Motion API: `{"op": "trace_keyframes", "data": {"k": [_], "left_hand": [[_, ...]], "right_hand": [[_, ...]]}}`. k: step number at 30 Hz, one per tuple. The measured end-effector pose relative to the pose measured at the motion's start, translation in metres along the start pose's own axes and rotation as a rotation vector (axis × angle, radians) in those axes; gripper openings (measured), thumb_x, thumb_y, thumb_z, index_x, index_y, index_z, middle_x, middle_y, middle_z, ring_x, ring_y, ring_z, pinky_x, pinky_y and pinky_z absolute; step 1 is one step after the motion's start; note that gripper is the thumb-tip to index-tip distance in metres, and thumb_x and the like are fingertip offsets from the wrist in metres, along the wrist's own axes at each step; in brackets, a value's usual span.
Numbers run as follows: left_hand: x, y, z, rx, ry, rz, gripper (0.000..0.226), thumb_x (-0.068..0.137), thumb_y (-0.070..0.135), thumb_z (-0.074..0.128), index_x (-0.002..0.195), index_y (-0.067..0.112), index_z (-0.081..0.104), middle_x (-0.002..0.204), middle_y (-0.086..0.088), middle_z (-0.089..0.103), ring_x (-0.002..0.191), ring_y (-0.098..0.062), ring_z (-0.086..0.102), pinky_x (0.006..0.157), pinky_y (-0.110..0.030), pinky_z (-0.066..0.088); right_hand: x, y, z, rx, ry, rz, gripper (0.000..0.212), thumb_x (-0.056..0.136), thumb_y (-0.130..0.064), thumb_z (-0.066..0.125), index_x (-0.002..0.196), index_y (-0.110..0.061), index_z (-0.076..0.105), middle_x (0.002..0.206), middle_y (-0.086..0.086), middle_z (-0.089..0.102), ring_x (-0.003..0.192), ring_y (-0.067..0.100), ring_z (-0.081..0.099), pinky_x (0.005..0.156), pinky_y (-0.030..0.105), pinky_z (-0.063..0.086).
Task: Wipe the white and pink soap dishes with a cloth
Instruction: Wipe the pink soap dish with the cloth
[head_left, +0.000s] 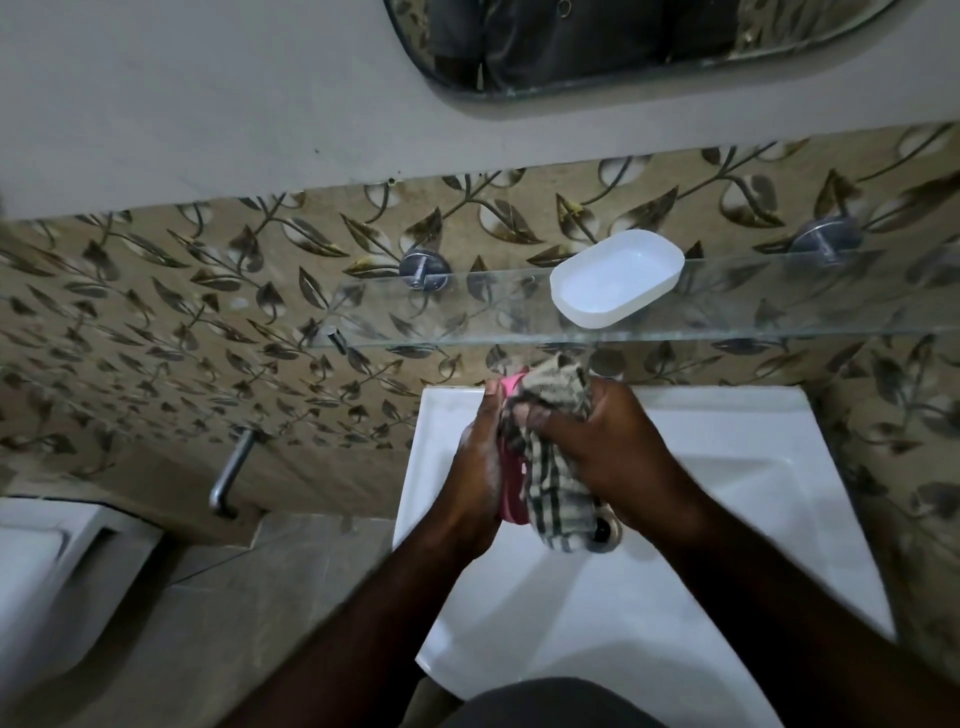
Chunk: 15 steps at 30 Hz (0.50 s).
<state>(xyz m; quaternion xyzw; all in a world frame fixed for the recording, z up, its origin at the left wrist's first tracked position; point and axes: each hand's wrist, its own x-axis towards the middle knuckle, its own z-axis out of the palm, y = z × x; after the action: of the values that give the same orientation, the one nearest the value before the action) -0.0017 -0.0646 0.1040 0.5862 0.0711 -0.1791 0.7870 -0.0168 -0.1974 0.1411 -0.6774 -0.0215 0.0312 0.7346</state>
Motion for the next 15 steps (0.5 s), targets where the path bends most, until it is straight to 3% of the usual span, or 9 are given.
{"op": "trace_keyframes", "data": {"k": [3,6,8,12,15], "left_hand": [[0.002,0.004,0.002,-0.027,-0.001,-0.01,0.077,0.078,0.072,0.051,0.126,0.012,0.063,0.125,-0.017,0.066,0.116,-0.033,0.063,0.103,-0.049,0.045],[0.006,0.011,-0.008,-0.083,0.041,-0.04,0.077,0.077,0.069,0.05,0.115,0.003,0.065,0.097,-0.017,0.074,0.087,-0.028,0.072,0.075,-0.037,0.058],[0.007,0.011,-0.013,-0.1,0.062,-0.064,0.077,0.074,0.069,0.051,0.111,0.002,0.064,0.082,-0.014,0.072,0.072,-0.026,0.07,0.063,-0.033,0.058],[0.004,0.005,-0.01,-0.113,0.108,-0.087,0.088,0.072,0.07,0.054,0.12,-0.004,0.061,0.089,-0.02,0.066,0.075,-0.029,0.065,0.074,-0.039,0.054],[0.003,0.004,-0.006,-0.12,0.12,-0.118,0.09,0.072,0.07,0.053,0.12,-0.006,0.061,0.096,-0.023,0.064,0.079,-0.031,0.065,0.074,-0.037,0.054]], "right_hand": [[-0.002,0.002,0.011,-0.028,0.101,-0.03,0.004,0.086,-0.013,0.072,0.089,-0.012,0.073,0.081,0.004,0.077,0.077,0.021,0.074,0.075,0.041,0.061],[-0.017,0.016,0.016,-0.106,-0.094,0.035,0.005,0.087,-0.011,0.07,0.091,-0.012,0.072,0.08,0.007,0.076,0.074,0.023,0.073,0.074,0.046,0.06],[-0.023,0.024,0.011,-0.127,-0.194,0.085,0.003,0.089,-0.01,0.069,0.091,-0.01,0.071,0.081,0.011,0.075,0.073,0.022,0.072,0.075,0.045,0.058],[-0.028,0.026,0.006,-0.166,-0.248,0.095,0.005,0.088,-0.011,0.071,0.092,-0.012,0.07,0.08,0.007,0.074,0.072,0.016,0.071,0.07,0.031,0.058],[-0.029,0.027,0.011,-0.153,-0.22,0.064,0.01,0.082,-0.011,0.076,0.084,-0.018,0.069,0.071,-0.003,0.072,0.067,0.01,0.069,0.065,0.023,0.054]]}}
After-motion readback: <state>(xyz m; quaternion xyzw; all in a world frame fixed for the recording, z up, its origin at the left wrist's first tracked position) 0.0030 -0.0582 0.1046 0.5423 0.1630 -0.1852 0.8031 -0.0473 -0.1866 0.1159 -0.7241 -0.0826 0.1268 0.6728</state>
